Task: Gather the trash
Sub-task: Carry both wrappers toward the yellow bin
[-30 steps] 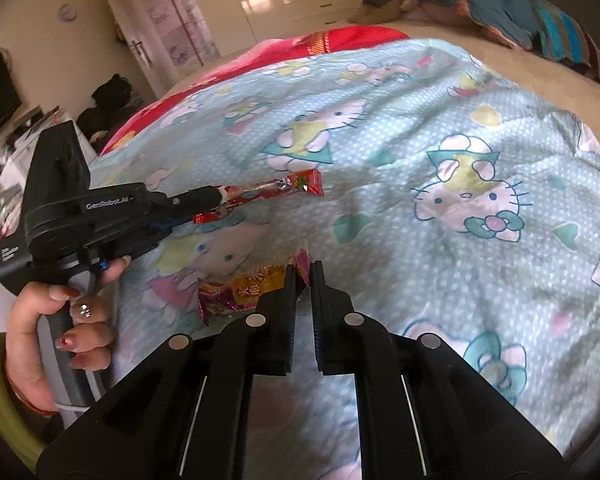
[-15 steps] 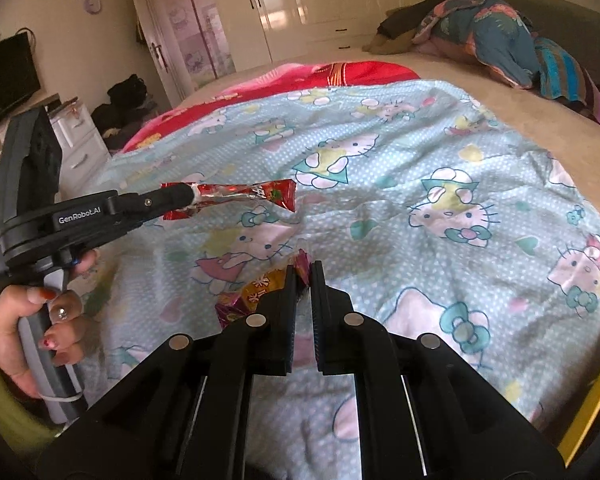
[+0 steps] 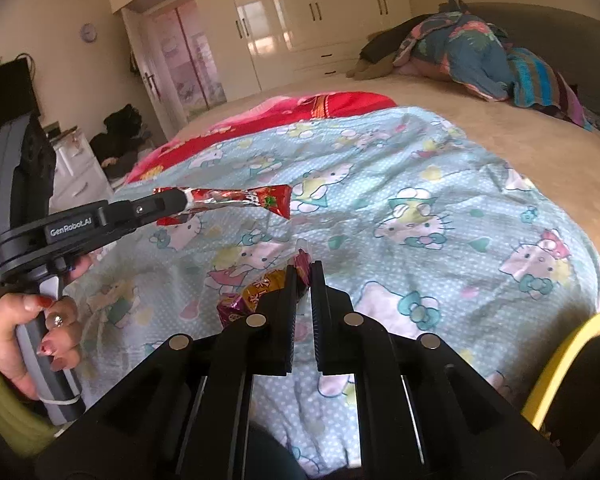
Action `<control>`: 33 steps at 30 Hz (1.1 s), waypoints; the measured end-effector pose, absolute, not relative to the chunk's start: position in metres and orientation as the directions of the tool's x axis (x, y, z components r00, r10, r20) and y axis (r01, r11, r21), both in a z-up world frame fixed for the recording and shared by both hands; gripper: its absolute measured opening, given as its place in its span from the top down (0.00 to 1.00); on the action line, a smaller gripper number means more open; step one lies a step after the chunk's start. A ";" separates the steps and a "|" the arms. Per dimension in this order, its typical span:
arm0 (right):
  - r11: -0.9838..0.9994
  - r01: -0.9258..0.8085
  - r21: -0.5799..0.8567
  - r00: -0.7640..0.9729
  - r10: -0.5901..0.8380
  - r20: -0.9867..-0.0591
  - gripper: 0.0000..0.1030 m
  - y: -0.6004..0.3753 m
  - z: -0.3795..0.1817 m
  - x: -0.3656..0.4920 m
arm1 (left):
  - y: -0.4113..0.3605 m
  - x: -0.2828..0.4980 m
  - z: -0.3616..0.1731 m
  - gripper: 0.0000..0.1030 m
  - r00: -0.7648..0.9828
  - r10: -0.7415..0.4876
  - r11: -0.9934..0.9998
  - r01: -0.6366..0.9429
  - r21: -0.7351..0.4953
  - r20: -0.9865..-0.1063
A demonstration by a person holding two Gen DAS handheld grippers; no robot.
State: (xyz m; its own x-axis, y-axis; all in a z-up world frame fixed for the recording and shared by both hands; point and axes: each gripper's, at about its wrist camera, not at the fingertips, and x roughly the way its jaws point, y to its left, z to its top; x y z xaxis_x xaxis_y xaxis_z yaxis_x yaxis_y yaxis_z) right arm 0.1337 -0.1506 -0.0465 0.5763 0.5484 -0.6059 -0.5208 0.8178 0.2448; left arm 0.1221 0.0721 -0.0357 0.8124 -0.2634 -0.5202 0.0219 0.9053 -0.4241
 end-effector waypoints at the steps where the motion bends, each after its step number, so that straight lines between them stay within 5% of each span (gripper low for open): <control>1: 0.820 -0.517 0.246 0.581 0.547 -0.603 0.96 -0.153 -0.045 0.133 | 0.069 0.120 -0.033 0.94 0.816 -0.266 0.906 0.029 -0.422 -0.514; 33: 0.893 -0.368 0.260 0.716 0.450 -0.533 0.96 -0.251 -0.015 0.107 | -0.002 0.096 -0.001 0.94 0.799 -0.385 0.902 0.221 -0.370 -0.462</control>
